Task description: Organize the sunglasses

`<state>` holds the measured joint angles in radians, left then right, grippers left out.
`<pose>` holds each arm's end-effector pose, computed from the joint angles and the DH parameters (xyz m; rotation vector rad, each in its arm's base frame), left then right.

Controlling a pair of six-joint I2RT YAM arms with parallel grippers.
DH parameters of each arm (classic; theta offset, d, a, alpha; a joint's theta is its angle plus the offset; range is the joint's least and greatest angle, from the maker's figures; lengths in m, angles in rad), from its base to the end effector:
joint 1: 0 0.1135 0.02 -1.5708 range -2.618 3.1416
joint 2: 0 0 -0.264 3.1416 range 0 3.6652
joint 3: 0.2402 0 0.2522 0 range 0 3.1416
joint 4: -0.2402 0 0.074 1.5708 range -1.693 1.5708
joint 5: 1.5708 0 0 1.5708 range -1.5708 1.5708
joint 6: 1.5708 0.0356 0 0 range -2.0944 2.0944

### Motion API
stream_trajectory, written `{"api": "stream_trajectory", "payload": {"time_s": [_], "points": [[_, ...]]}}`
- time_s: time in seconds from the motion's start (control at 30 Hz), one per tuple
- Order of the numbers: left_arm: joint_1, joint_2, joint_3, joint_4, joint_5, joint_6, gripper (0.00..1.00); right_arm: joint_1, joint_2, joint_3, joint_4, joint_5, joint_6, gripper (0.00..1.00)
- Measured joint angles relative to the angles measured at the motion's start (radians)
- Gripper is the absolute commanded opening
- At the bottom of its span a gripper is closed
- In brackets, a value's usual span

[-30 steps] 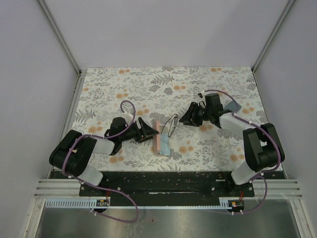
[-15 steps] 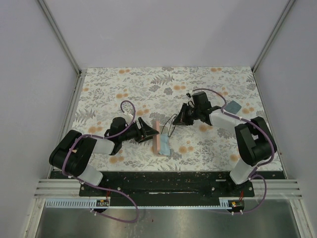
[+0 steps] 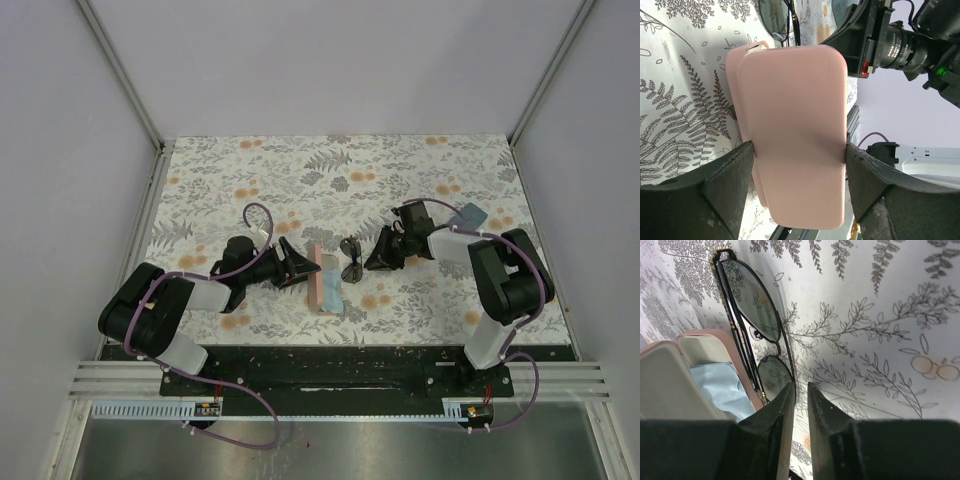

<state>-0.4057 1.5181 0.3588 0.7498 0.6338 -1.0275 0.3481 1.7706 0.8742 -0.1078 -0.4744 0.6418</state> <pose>0.2244 -0.1193 0.1357 -0.2218 2.2343 -1.4888 0.3037 0.1275 0.1292 0.2078 2.7074 0.9508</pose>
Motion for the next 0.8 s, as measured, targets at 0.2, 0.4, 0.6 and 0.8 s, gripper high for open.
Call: {"api": "stream_trajectory", "payload": {"time_s": [0.2,0.4,0.6,0.8], "points": [[0.0,-0.014,0.0,-0.016,-0.001,0.005,0.53,0.0,-0.098,-0.005,-0.076,0.056,-0.04,0.38],[0.0,-0.024,0.009,-0.044,-0.002,0.013,0.52,0.021,-0.128,0.079,-0.163,0.088,-0.097,0.44],[0.0,-0.024,0.014,-0.052,-0.003,0.016,0.52,0.098,-0.077,0.208,-0.224,0.142,-0.137,0.47],[0.0,-0.024,0.014,-0.052,-0.003,0.016,0.52,0.127,0.014,0.263,-0.259,0.181,-0.147,0.48]]}}
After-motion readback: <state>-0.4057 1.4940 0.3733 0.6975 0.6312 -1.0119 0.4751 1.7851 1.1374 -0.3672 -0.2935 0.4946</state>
